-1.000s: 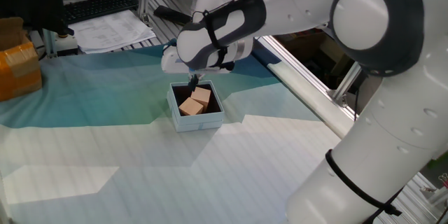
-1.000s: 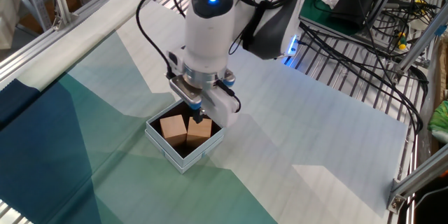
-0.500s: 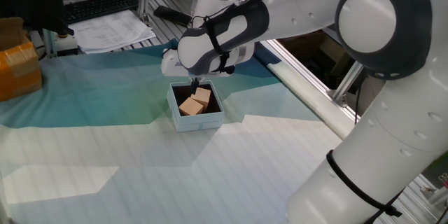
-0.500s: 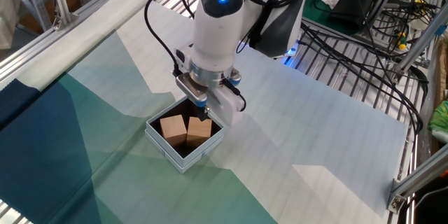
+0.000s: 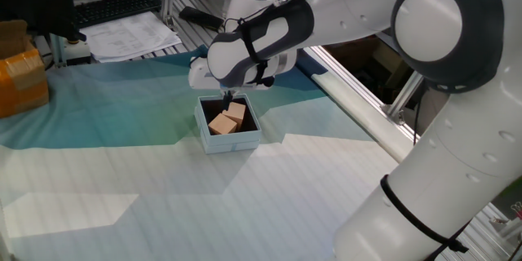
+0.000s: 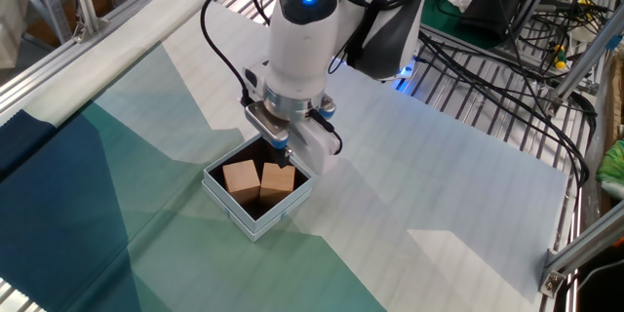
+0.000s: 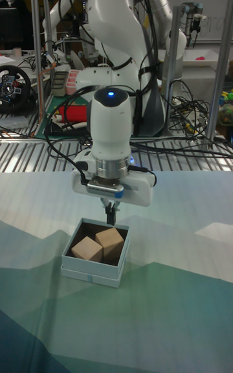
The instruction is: Take everything out of the gift box
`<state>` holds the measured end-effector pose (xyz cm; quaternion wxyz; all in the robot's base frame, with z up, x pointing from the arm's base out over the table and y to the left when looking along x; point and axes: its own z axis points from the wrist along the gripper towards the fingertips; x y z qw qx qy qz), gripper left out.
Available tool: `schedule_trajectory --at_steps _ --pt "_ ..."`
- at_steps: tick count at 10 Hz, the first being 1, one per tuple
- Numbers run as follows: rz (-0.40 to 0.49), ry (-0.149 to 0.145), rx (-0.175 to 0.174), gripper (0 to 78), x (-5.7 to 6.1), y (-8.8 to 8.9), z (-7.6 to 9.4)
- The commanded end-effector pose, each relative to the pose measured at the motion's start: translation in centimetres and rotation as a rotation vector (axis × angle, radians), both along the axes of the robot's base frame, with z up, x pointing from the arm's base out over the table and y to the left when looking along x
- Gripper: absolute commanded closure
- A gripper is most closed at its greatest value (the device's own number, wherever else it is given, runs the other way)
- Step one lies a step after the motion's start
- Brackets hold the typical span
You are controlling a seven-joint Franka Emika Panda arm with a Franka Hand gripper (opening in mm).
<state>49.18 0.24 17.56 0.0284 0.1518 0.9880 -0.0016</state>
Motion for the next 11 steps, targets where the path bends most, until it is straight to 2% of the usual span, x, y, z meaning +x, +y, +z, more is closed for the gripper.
schedule_trajectory --at_steps 1,3,4,6,7,9,11 --pt "-0.032 -0.017 0.002 77.6 0.1 0.0 0.1" --pt "-0.098 -0.004 0.006 77.6 0.1 0.0 0.1" --pt "-0.136 0.020 0.015 77.6 0.1 0.0 0.1" --pt "-0.190 0.044 0.058 77.6 0.1 0.0 0.1" --pt "-0.208 0.045 0.065 77.6 0.1 0.0 0.1" --pt "-0.215 0.033 0.035 77.6 0.1 0.0 -0.1" --pt "-0.241 0.023 0.025 77.6 0.0 0.2 -1.2"
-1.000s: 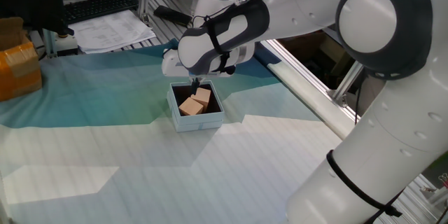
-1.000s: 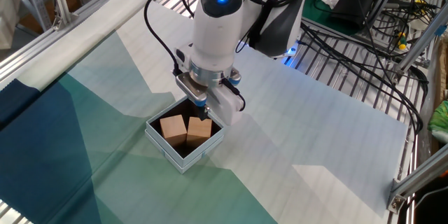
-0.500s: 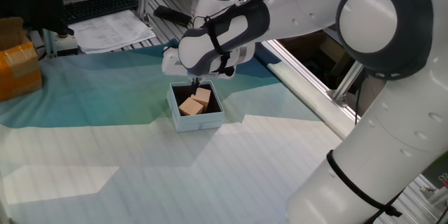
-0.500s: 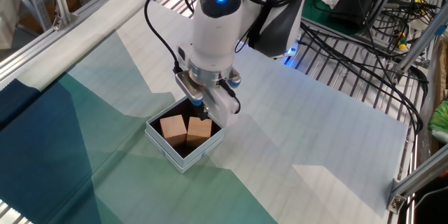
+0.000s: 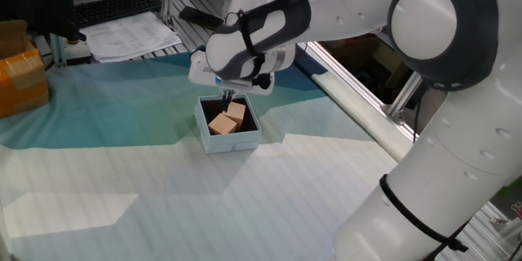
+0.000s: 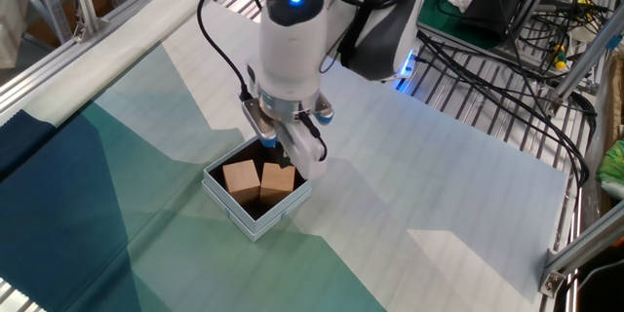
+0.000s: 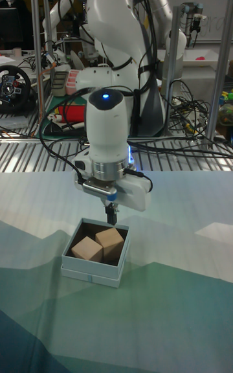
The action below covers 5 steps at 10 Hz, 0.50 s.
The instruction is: Take everything out of the gift box
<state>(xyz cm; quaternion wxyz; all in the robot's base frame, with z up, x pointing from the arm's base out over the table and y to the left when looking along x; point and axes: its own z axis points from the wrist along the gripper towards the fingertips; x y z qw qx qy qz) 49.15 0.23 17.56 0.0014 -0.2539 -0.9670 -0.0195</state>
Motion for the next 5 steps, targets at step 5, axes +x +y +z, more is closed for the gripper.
schedule_trajectory --at_steps 5 --pt "-0.080 -0.038 -0.032 77.6 -0.6 0.1 -2.9"
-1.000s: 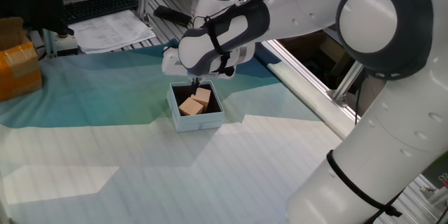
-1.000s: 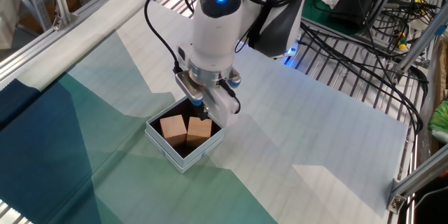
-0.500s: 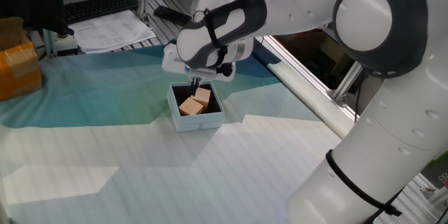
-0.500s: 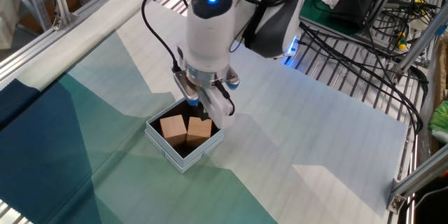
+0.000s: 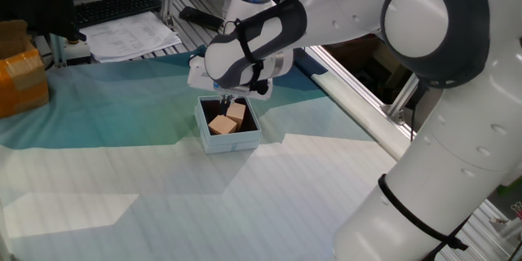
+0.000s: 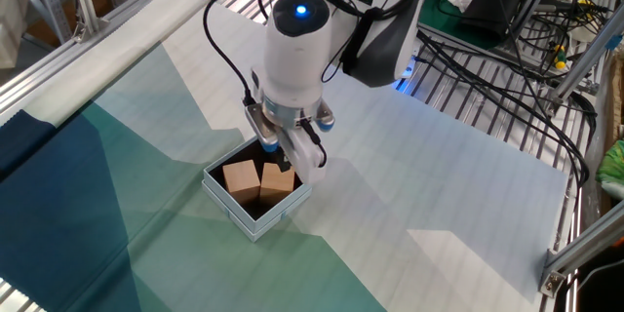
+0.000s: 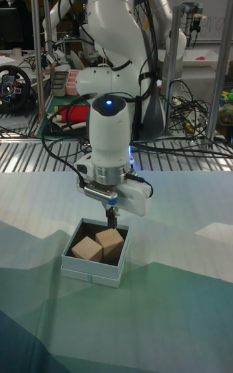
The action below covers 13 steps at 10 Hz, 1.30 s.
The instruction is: Take everything out of the gift box
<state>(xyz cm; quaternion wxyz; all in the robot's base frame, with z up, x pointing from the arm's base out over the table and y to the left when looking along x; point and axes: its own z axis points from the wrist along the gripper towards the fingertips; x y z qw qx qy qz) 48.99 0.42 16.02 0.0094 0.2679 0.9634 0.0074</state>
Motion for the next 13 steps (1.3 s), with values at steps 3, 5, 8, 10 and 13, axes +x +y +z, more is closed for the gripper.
schedule_trajectory --at_steps 3,5,8,10,13 --pt "-0.092 -0.042 -0.006 77.6 -0.8 -0.1 -3.2" --pt "-0.135 -0.042 -0.009 77.6 -0.7 -0.1 -3.3" --pt "-0.218 -0.049 -0.018 77.6 -0.7 -0.1 -3.3" --pt "-0.254 -0.054 -0.030 77.6 -0.6 -0.2 -3.4" --pt "-0.269 -0.055 -0.035 77.6 -0.3 -0.5 -3.4"
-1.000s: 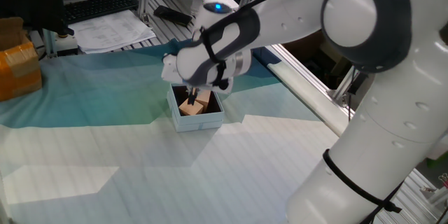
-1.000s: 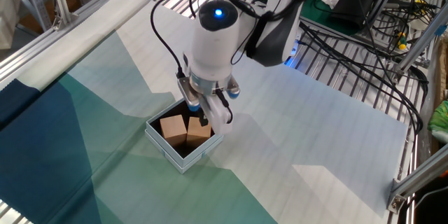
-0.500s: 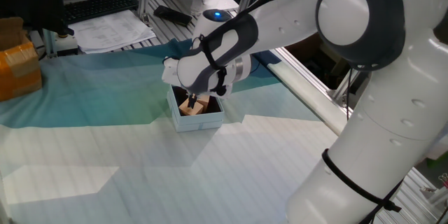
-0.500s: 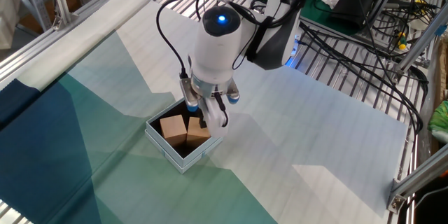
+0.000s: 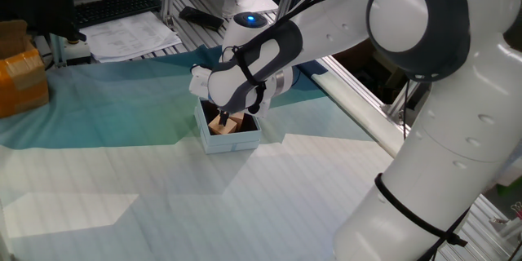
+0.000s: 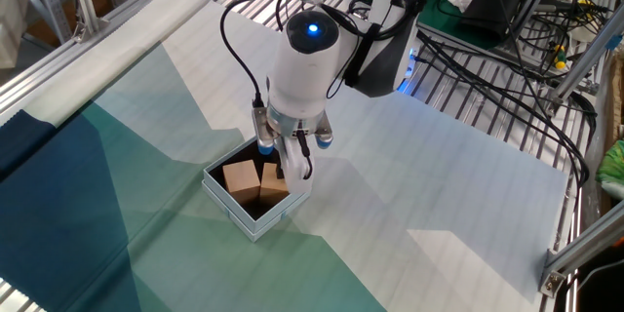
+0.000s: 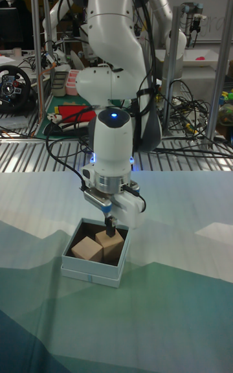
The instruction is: Take everything out of the gift box
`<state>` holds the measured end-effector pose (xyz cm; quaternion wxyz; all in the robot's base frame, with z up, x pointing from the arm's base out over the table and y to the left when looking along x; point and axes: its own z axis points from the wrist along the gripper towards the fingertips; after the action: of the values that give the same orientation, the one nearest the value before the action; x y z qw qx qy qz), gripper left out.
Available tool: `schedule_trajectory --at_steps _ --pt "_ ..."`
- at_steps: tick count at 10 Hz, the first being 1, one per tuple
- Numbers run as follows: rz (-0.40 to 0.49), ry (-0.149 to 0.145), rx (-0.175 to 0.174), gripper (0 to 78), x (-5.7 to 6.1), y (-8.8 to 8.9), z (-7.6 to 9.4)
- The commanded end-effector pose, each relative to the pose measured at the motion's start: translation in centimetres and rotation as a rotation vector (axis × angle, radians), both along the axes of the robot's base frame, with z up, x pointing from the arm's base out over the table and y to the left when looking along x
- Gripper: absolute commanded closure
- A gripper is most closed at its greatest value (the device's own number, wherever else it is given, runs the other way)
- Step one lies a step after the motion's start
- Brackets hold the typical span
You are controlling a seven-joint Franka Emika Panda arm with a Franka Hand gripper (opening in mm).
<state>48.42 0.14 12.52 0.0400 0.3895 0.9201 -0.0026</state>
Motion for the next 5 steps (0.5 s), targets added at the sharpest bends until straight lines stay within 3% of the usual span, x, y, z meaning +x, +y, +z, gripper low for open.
schedule_trajectory --at_steps 1,3,4,5 --pt "-0.013 -0.002 -0.002 77.6 0.28 -0.26 0.07" --pt "-0.016 0.001 0.004 77.6 0.24 -0.28 0.09" --pt "-0.016 0.001 0.004 0.1 0.24 -0.28 0.09" --pt "-0.016 0.001 0.004 0.1 0.24 -0.28 0.09"
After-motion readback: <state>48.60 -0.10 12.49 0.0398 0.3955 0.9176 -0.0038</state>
